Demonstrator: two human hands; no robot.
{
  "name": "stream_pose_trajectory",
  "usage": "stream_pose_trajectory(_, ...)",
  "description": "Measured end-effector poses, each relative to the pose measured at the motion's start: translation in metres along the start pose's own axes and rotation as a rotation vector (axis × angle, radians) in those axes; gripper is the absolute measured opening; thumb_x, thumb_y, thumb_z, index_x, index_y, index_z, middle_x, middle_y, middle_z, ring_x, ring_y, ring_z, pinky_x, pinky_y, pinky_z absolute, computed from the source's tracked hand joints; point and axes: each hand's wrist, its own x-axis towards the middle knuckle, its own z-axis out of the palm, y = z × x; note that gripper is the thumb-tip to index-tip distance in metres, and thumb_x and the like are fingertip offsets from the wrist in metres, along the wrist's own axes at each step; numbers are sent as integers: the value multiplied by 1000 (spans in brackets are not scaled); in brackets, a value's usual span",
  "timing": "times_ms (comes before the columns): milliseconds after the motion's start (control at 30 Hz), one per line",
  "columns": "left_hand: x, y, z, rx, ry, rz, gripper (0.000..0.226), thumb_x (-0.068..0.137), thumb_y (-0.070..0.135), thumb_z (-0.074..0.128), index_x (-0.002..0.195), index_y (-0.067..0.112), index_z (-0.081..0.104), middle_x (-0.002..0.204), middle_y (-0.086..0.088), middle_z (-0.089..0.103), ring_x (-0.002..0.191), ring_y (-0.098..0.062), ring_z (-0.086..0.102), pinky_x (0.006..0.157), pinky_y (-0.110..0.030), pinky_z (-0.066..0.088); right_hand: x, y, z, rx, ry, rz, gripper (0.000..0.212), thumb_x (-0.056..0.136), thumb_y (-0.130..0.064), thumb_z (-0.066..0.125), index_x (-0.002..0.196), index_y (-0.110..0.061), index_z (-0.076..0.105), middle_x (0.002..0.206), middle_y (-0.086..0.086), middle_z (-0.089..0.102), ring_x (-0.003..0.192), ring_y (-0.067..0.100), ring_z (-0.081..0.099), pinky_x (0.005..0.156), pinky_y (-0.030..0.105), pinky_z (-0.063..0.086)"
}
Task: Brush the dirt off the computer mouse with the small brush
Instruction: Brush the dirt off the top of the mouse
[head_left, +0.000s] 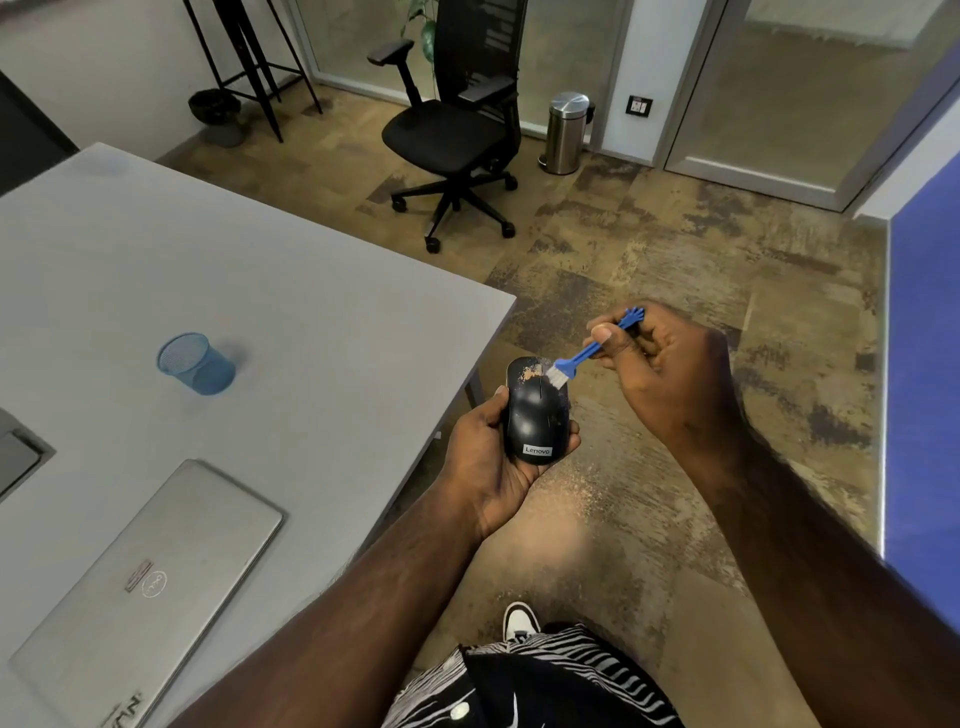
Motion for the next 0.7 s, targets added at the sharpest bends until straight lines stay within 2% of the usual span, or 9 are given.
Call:
stream_pose_trajectory(200,0,0,-2,5,-7,1,52,102,35,30,133,-2,49,115,-27,62,88,-36,63,77,-45,58,-4,1,0,3,-8,-16,18,92,-36,60,102,-25,70,82,1,76,72,20,76,61,48,62)
stream_pose_trajectory(333,0,-1,-2,8,-11,-4,52,102,35,29,130,-3,50,108,-26,64,85,-36,64,78,-45,57,-3,2,0,-20,15,0,20,94,-30,62,103,-17,74,85,2,76,77,20,76,66,48,62)
stream_pose_trajectory(400,0,-1,-1,4,-10,-3,51,102,35,30,130,-3,51,109,-26,64,86,-36,64,78,-45,57,-2,2,0,-42,13,-35,17,94,-26,63,102,-15,74,84,-2,76,76,14,75,67,36,62)
stream_pose_trajectory(467,0,0,-2,5,-5,-3,51,102,35,30,131,-3,50,110,-27,64,87,-37,64,79,-45,57,0,2,-2,-123,46,-82,14,95,-21,63,102,-15,75,82,-14,70,72,2,70,63,14,53)
stream_pose_trajectory(500,0,0,-3,8,-2,-4,51,102,35,30,131,-3,49,110,-27,64,87,-37,64,80,-45,57,2,2,-4,-139,70,-79,15,95,-20,64,103,-15,75,81,-16,68,72,0,69,62,10,51)
stream_pose_trajectory(533,0,0,-3,10,-1,-6,51,102,35,30,132,-3,49,111,-28,63,87,-37,64,80,-45,57,4,3,-5,-113,83,-57,16,95,-22,64,104,-15,75,83,-13,70,74,2,71,65,15,55)
stream_pose_trajectory(567,0,0,-3,8,0,-7,51,102,35,30,132,-3,48,112,-28,63,88,-37,64,80,-45,57,4,3,-7,-47,78,-24,17,95,-25,63,104,-16,74,85,-9,73,77,7,74,68,27,61)
stream_pose_trajectory(633,0,0,-3,-1,1,-4,52,102,35,30,133,-3,48,116,-28,61,89,-37,64,80,-45,57,4,2,-9,92,32,7,16,93,-33,62,102,-25,73,83,-7,75,78,14,76,67,45,63)
stream_pose_trajectory(700,0,0,-3,-12,-4,-6,52,102,36,30,133,-2,49,116,-29,61,91,-37,63,80,-45,57,0,2,-8,133,-30,-13,11,91,-37,62,96,-37,71,79,-7,75,75,14,76,64,48,63)
